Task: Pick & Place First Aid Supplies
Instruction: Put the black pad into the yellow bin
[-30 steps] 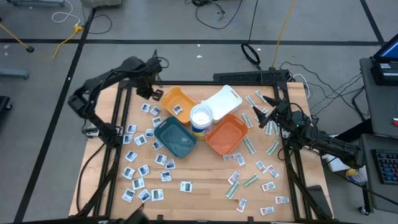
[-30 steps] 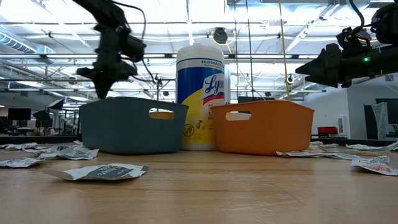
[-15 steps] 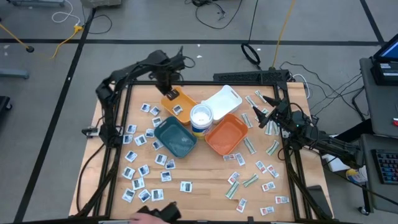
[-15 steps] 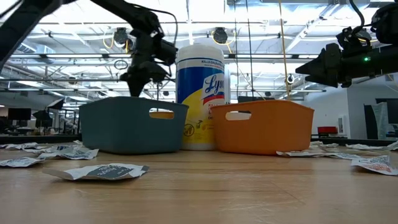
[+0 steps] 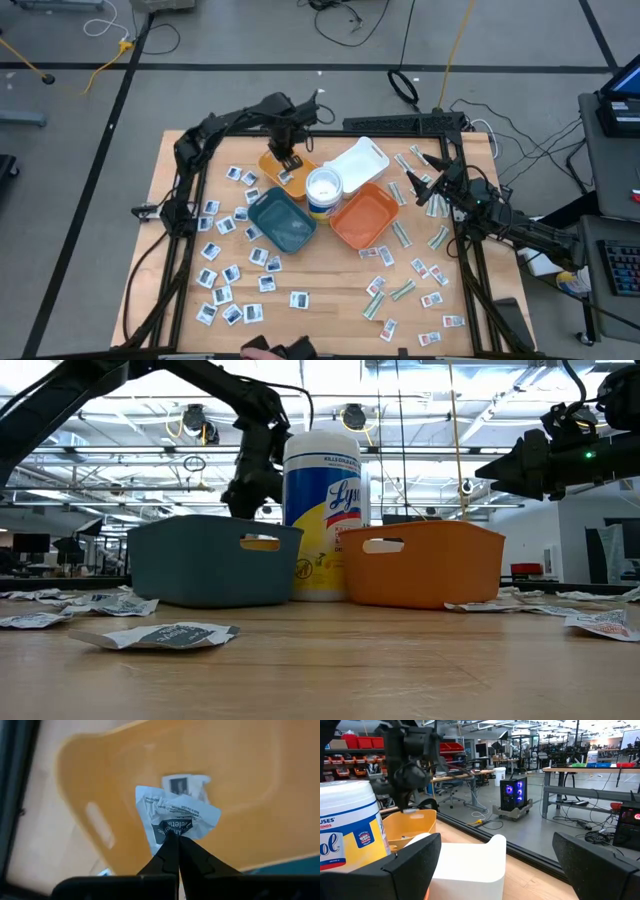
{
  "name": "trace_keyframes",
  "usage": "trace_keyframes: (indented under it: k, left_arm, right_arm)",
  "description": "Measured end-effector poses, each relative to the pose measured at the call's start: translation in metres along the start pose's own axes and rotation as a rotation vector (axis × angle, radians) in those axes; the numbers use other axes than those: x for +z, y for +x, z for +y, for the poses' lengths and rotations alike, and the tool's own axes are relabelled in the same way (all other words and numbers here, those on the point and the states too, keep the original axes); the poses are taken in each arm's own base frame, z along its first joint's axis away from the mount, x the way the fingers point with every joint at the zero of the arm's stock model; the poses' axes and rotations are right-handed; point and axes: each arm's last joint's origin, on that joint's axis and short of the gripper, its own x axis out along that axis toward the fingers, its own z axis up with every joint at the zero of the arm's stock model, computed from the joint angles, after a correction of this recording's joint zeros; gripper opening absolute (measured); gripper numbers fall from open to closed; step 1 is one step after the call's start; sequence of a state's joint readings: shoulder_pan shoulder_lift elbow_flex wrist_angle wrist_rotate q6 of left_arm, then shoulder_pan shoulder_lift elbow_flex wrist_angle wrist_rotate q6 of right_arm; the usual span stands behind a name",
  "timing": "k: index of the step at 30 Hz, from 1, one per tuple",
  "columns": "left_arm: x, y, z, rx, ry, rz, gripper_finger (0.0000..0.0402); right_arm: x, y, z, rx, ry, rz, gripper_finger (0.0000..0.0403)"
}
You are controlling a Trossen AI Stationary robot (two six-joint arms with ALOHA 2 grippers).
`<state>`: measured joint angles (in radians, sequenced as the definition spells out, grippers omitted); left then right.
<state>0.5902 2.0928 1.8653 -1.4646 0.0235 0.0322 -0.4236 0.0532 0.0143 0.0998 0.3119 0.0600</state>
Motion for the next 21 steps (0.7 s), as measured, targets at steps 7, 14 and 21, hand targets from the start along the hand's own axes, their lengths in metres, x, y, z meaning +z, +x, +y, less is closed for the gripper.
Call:
trace_keyframes:
  k: [7, 14, 21]
  left_arm:
    - [0.001, 0.029, -0.012, 0.013, 0.025, 0.007, 0.0]
    - [0.004, 0.041, -0.015, 0.021, 0.087, -0.025, 0.0006]
    - [0.005, 0.041, -0.015, 0.028, 0.084, -0.032, 0.0055]
  right_arm:
    - [0.0, 0.0, 0.0, 0.0, 0.0, 0.0, 0.0377]
    - [0.0, 0.0, 0.0, 0.0, 0.0, 0.0, 0.0377]
    - [0.0, 0.0, 0.0, 0.0, 0.0, 0.0, 0.0377]
